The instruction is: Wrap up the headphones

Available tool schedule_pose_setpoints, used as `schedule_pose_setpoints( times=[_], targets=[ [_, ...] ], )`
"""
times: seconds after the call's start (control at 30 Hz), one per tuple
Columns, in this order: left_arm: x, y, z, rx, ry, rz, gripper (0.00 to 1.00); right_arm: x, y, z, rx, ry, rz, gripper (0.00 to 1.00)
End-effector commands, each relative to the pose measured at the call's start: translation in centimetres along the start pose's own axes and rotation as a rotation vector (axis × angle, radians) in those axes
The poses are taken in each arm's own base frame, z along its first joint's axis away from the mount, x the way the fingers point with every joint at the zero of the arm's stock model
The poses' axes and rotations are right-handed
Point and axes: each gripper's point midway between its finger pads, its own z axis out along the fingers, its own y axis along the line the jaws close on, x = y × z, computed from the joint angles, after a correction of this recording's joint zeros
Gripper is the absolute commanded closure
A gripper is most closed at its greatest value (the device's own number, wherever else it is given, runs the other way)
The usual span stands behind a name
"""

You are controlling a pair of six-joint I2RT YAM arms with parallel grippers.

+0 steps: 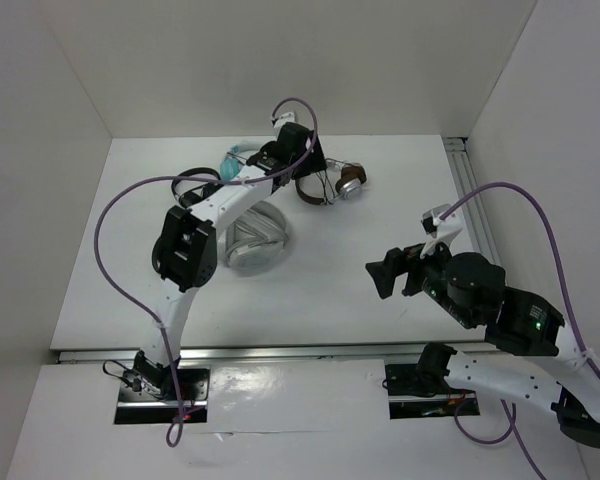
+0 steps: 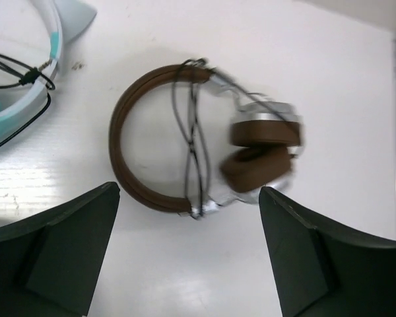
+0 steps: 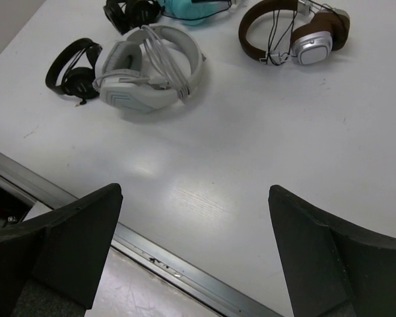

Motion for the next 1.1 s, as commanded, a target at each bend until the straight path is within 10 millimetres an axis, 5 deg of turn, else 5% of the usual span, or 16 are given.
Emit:
schedule_pose_setpoints(
  times=[0.0,0.07,0.2,0.27,0.33,0.37,0.47,0.5,0.53,0.8,1.07],
  targets=[
    [-7.4,-4.2,-7.5,0.116,-0.178,-0.018,0.0,-2.5,-0.3,-0.6,0.017,-0.076,0.021,0.01],
    [-7.7,-5.1,-10.5,0.13,-0.195,0.023,0.0,-4.1,-0.3,-1.4,0.017,-0.105,0.036,0.01],
    [-8.8,-5.3,-20.5,0.126,-0.285,0.086,0.0,-6.3,-0.1,-3.1,-0.003,-0.126,0.072,0.01],
    [-7.8,-4.6,-27.4,0.172,-0.322,0.087,0.0,-7.6,0.1,-4.1,-0.022,-0.142,0.105,0.01],
    [-4.5,-2.3,-30.0,0.177,-0.279,0.113,0.0,-7.8,-0.1,-4.6,-0.012,-0.131,0.14,0.01],
    [-4.9,-1.9,-34.8,0.251,-0.318,0.081,0.0,-8.4,0.4,-5.2,-0.048,-0.141,0.149,0.01],
    [-0.5,2.5,-37.6,0.229,-0.236,0.069,0.0,-8.5,0.9,-6.1,-0.094,-0.133,0.162,0.01],
    [-1.1,4.5,-40.3,0.245,-0.273,0.027,0.0,-9.0,0.7,-6.7,-0.103,-0.153,0.172,0.01],
    [0.8,6.9,-40.3,0.198,-0.222,0.04,0.0,-8.8,0.4,-7.2,-0.101,-0.148,0.18,0.01],
    [2.8,18.2,-46.7,0.058,-0.193,0.069,0.0,-8.2,-2.0,-10.4,-0.057,-0.13,0.196,0.01],
    [3.5,21.3,-49.8,0.154,-0.238,0.018,0.0,-7.1,-4.7,-11.4,0.044,-0.144,0.23,0.01]
  ],
)
